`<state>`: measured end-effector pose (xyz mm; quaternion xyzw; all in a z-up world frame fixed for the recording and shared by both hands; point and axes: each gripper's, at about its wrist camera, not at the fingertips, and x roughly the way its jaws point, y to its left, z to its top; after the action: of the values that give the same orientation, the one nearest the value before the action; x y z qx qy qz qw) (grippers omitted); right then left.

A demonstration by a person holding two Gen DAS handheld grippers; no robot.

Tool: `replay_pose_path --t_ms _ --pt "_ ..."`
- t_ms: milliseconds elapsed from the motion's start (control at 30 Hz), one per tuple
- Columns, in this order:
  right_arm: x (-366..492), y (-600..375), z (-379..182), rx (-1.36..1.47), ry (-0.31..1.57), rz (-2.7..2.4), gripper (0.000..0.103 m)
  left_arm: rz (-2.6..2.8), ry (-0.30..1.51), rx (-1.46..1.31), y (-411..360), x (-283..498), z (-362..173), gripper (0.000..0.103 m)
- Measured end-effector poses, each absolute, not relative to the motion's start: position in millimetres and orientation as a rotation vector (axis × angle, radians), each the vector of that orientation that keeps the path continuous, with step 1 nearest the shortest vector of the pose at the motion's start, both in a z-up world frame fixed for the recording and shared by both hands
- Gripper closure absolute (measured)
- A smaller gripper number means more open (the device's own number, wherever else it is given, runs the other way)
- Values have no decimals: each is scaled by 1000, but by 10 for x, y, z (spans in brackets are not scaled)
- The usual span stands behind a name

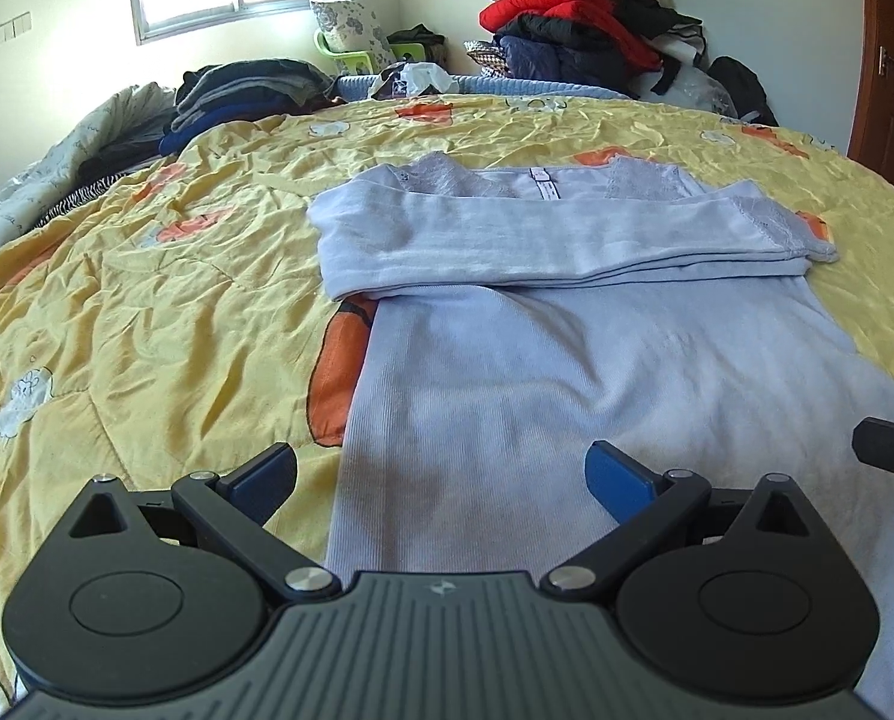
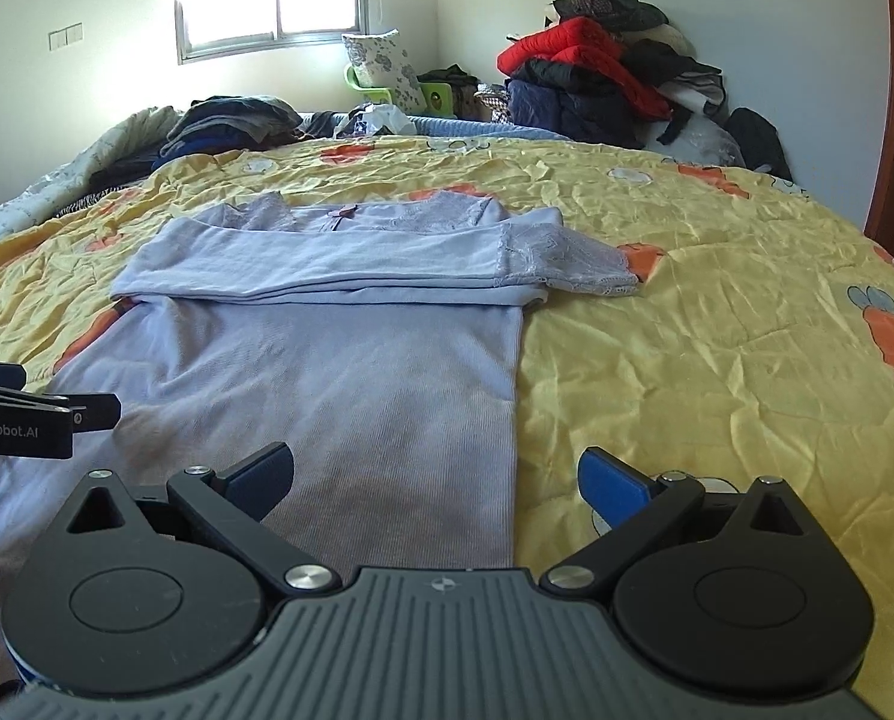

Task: Fold small clothes
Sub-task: 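Move both grippers along the top's body to its hem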

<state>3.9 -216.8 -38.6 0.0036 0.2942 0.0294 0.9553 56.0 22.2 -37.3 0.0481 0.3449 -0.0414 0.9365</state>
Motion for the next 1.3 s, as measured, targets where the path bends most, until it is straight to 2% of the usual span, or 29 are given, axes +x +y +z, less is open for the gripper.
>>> replay_pose_path --t_ms 933,1300 --pt "-173 -2307 -425 58 672 73 1 -94 725 80 318 405 -381 0" --pt "-225 -2357 -519 10 683 130 1 -242 764 17 784 140 -205 0"
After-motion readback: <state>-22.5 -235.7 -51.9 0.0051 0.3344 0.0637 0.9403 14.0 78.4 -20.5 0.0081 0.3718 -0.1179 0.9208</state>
